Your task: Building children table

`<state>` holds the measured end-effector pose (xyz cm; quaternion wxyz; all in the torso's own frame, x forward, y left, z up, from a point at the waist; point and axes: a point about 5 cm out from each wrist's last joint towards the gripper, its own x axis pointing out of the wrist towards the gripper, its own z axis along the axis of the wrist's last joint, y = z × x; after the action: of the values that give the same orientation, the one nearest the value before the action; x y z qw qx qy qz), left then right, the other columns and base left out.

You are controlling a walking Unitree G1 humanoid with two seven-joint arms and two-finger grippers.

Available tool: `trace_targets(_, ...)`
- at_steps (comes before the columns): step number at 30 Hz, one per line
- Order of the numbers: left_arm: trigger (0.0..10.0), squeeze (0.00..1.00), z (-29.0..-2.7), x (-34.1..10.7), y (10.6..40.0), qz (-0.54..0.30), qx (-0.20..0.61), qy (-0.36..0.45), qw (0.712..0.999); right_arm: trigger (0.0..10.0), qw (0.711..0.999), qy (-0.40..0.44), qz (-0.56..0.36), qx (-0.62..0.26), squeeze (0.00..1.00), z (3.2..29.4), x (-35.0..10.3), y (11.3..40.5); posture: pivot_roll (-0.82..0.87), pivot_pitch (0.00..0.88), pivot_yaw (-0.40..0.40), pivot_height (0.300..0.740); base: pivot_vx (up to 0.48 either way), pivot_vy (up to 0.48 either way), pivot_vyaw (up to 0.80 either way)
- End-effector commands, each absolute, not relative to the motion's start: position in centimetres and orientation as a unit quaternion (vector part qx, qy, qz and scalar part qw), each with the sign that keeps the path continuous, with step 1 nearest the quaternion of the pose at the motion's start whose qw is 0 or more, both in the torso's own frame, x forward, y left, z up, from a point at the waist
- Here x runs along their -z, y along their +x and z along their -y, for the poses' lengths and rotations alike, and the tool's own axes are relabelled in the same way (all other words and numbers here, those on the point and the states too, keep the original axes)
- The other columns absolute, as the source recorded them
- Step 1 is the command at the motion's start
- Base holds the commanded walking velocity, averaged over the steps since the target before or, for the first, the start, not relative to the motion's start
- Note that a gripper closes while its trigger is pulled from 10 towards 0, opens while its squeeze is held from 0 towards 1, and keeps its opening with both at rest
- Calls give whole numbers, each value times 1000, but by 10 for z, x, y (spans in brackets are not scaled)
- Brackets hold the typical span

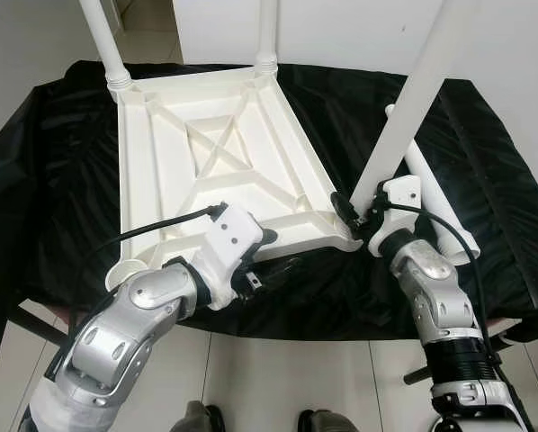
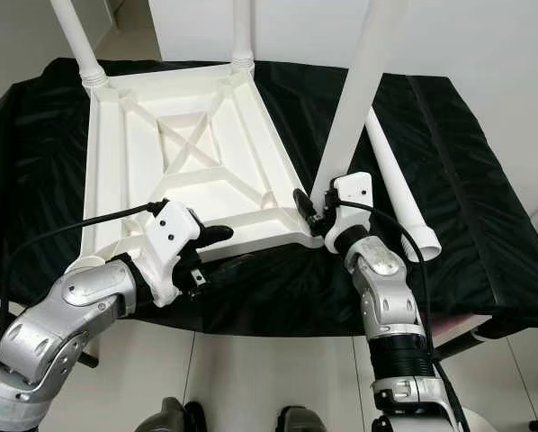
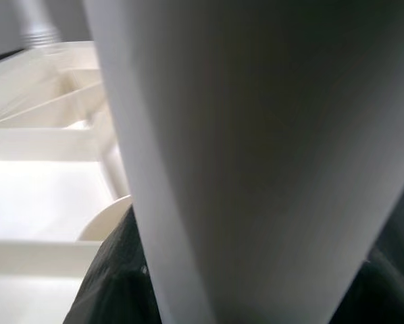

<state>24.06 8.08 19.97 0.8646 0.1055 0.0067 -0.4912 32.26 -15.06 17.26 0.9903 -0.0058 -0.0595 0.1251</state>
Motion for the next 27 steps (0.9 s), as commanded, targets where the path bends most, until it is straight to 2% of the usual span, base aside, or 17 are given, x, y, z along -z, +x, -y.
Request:
trace_targets(1,10000,0,-82,-198,239,-8,482,110,869,10000,996,7,22,-87,0,148,-158,318,-138,136,18,740,0,0,0)
trace_targets(3,10000,0,-81,-198,239,-7,482,110,869,10000,999,13,17,-29,0,140,-154,310,-142,128,13,740,0,0,0)
trace_targets(10,10000,0,-79,-198,240,-4,483,110,869,10000,997,39,7,65,0,132,-151,298,-141,117,3,740,0,0,0)
trace_targets(19,10000,0,-78,-198,240,-2,486,110,867,10000,997,47,37,43,0,126,-162,295,-147,111,5,740,0,0,0)
trace_targets(20,10000,0,-78,-198,240,-2,487,111,866,10000,997,47,49,35,1000,125,-166,294,-145,109,7,740,0,0,0)
trace_targets(27,10000,0,-79,-198,240,-2,486,114,866,10000,995,54,85,-10,1000,132,-178,293,-146,112,11,740,0,0,0)
